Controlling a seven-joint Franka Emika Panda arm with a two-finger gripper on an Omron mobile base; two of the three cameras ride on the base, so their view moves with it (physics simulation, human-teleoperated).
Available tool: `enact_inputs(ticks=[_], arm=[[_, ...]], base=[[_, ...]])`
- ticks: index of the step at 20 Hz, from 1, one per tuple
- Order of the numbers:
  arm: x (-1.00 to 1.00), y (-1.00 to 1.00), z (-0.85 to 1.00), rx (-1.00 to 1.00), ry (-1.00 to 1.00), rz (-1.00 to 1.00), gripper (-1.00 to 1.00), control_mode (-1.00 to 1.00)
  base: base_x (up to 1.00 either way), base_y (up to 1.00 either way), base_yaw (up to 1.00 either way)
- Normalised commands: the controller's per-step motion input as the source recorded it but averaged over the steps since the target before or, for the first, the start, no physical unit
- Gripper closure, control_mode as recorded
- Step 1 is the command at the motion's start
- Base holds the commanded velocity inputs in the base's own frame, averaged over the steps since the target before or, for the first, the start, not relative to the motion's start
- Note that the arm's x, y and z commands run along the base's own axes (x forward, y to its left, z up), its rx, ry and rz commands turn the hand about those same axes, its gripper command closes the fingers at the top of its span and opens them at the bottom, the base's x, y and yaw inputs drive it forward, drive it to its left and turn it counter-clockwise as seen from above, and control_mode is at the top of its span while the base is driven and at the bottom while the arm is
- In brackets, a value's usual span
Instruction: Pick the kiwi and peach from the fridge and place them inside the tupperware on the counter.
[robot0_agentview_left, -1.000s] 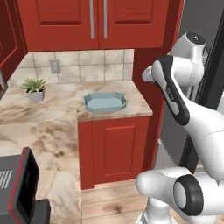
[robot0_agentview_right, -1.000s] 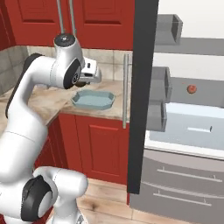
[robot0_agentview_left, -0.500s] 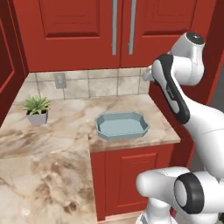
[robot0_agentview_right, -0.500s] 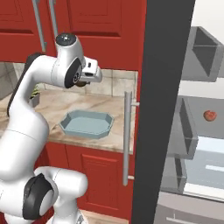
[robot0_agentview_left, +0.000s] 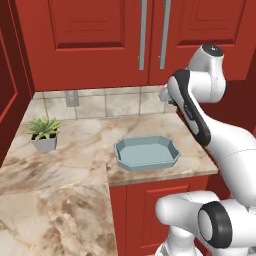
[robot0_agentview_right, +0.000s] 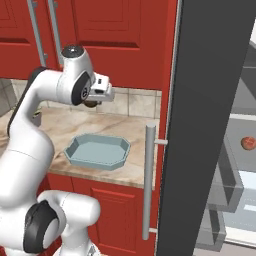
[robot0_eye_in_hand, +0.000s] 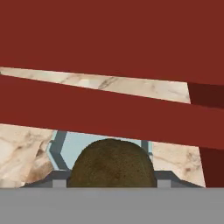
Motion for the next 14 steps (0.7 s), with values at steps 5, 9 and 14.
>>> enact_inputs(ticks=[5, 9, 14], arm=[[0.15, 0.2, -0.82, -0.04, 0.04, 0.0, 1.0, -1.0], [0.33, 0.14, -0.9, -0.03, 0.04, 0.0, 1.0, -1.0], [0.46, 0.09, -0.96, -0.04, 0.02, 0.0, 1.0, -1.0]], base=[[0.0, 0.0, 0.0], [0.0, 0.0, 0.0], [0.0, 0.0, 0.0]])
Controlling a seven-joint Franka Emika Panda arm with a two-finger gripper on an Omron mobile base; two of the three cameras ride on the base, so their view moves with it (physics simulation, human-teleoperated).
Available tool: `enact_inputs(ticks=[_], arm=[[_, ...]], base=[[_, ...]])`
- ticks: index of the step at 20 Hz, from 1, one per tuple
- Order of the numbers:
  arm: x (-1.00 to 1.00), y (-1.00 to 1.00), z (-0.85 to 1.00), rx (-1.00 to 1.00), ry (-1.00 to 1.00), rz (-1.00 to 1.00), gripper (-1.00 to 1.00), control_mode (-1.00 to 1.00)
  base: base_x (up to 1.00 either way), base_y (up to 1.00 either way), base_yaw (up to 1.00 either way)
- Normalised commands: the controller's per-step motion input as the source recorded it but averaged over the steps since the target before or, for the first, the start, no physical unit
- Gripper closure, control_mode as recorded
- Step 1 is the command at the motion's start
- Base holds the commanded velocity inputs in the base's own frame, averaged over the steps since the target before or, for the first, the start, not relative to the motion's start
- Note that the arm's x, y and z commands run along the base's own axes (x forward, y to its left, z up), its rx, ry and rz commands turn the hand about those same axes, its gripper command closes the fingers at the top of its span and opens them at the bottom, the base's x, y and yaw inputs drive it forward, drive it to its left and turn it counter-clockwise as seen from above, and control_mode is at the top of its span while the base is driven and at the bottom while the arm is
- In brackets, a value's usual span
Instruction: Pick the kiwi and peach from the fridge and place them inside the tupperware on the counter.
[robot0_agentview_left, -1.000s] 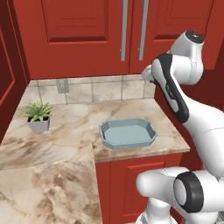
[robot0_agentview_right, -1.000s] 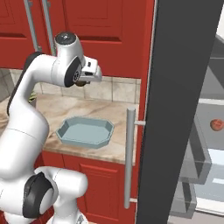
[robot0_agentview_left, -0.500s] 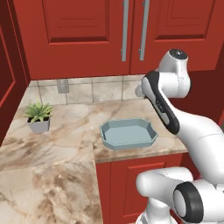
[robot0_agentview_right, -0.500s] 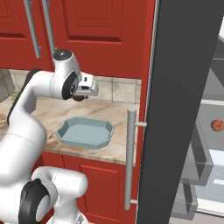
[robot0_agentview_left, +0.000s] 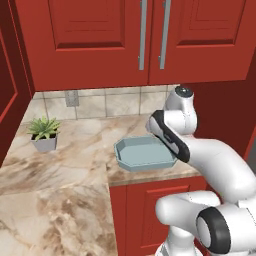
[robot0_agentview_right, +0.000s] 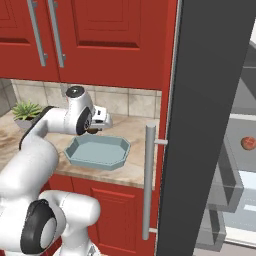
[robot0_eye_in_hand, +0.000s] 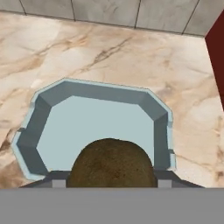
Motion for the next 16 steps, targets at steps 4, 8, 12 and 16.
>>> enact_inputs(ticks=[4, 8, 12, 16], arm=[[0.45, 0.1, -0.84, -0.02, 0.04, 0.0, 1.0, -1.0], [0.38, 0.05, -0.71, 0.0, 0.04, 0.0, 1.0, -1.0], [0.38, 0.0, -0.51, 0.0, 0.09, 0.02, 1.0, -1.0], [0.38, 0.0, -0.34, 0.0, 0.06, 0.01, 1.0, -1.0]], base=[[0.0, 0.0, 0.0], [0.0, 0.0, 0.0], [0.0, 0.0, 0.0], [0.0, 0.0, 0.0]])
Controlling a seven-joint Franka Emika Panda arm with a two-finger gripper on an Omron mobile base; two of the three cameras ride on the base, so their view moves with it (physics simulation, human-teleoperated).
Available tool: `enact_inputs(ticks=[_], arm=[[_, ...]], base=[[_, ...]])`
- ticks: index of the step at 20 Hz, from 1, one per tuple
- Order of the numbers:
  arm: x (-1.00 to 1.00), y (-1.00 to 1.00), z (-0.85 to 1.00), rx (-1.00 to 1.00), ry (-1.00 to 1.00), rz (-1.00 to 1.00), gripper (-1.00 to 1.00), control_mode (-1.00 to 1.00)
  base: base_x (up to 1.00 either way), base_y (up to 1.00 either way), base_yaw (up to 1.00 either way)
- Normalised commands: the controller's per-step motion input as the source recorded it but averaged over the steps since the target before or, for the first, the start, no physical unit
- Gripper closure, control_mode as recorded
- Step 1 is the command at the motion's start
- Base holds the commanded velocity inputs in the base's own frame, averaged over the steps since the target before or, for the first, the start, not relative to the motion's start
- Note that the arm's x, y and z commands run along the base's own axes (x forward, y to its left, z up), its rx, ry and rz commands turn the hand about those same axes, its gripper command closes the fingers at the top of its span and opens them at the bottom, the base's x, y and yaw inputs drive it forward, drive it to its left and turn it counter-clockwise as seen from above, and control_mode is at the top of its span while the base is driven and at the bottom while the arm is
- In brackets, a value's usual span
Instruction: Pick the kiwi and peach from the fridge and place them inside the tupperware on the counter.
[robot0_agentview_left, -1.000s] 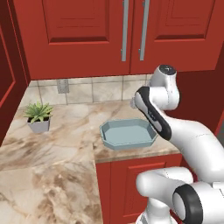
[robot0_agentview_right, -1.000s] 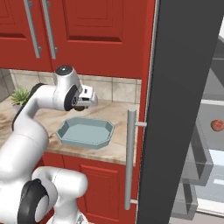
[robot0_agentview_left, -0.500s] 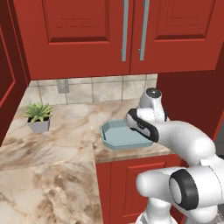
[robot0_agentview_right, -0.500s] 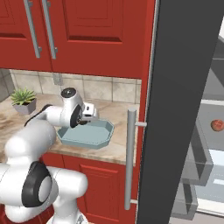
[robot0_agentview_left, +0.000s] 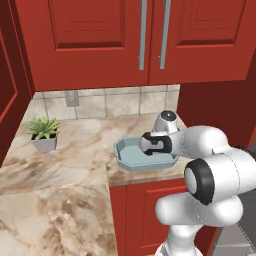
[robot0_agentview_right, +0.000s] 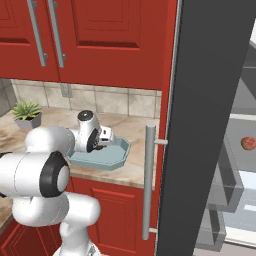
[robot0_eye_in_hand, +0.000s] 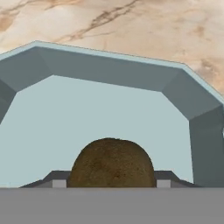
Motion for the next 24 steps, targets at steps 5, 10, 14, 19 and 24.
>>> enact_inputs(ticks=[5, 10, 14, 19, 24], arm=[[0.34, 0.0, -0.34, 0.0, 0.04, 0.01, 1.0, -1.0], [0.28, 0.0, -0.4, 0.0, 0.0, 0.01, 1.0, -1.0], [0.21, 0.0, -0.33, 0.0, 0.0, 0.0, -1.0, -1.0], [0.0, 0.0, 0.01, 0.0, -0.02, 0.0, -1.0, -1.0], [0.0, 0.0, 0.33, 0.0, -0.12, 0.0, -1.0, -1.0]], base=[[0.0, 0.0, 0.0], [0.0, 0.0, 0.0], [0.0, 0.0, 0.0], [0.0, 0.0, 0.0], [0.0, 0.0, 0.0]])
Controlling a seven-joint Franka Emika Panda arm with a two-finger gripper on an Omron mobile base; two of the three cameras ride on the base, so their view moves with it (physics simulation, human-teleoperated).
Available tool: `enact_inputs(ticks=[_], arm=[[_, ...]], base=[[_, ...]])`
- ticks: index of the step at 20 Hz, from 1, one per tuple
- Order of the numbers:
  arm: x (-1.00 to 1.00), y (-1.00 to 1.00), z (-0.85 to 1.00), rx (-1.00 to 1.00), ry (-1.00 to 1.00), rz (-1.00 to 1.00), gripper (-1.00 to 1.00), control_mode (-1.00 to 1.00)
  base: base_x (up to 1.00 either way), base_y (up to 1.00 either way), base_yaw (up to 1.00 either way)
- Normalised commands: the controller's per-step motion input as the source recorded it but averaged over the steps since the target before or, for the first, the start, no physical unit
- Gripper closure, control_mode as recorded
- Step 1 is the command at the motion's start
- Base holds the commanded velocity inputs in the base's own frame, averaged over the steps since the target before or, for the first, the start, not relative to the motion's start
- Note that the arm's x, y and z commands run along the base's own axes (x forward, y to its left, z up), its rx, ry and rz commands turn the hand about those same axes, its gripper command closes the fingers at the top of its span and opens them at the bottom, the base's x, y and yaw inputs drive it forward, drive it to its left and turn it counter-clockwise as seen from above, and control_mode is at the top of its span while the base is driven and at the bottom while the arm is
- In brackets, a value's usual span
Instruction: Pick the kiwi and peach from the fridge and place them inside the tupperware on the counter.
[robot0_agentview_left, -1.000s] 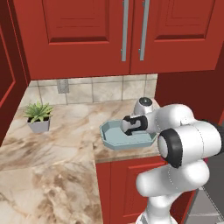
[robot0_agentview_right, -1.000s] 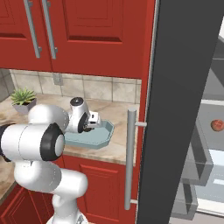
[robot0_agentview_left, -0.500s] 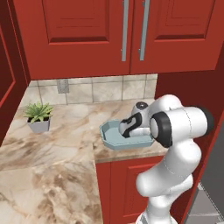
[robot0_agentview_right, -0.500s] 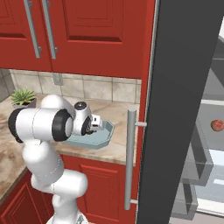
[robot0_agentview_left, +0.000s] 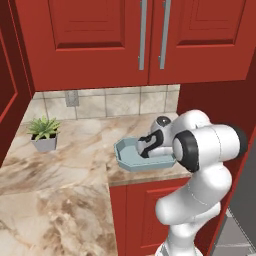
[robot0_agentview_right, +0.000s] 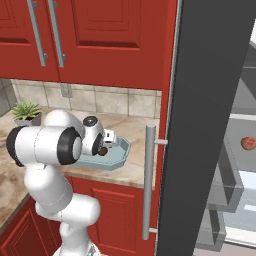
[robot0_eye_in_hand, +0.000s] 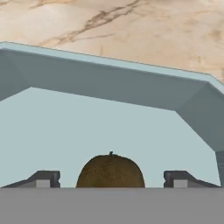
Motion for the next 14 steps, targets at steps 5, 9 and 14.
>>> enact_inputs(ticks=[5, 9, 14], arm=[[-0.5, -0.07, 0.53, 0.0, -0.1, 0.0, -1.0, -1.0], [-0.95, -0.21, 0.62, 0.0, -0.14, 0.0, -1.0, -1.0], [-0.81, -0.1, 0.88, 0.0, -0.2, 0.03, -1.0, -1.0]], base=[[0.0, 0.0, 0.0], [0.0, 0.0, 0.0], [0.0, 0.0, 0.0]])
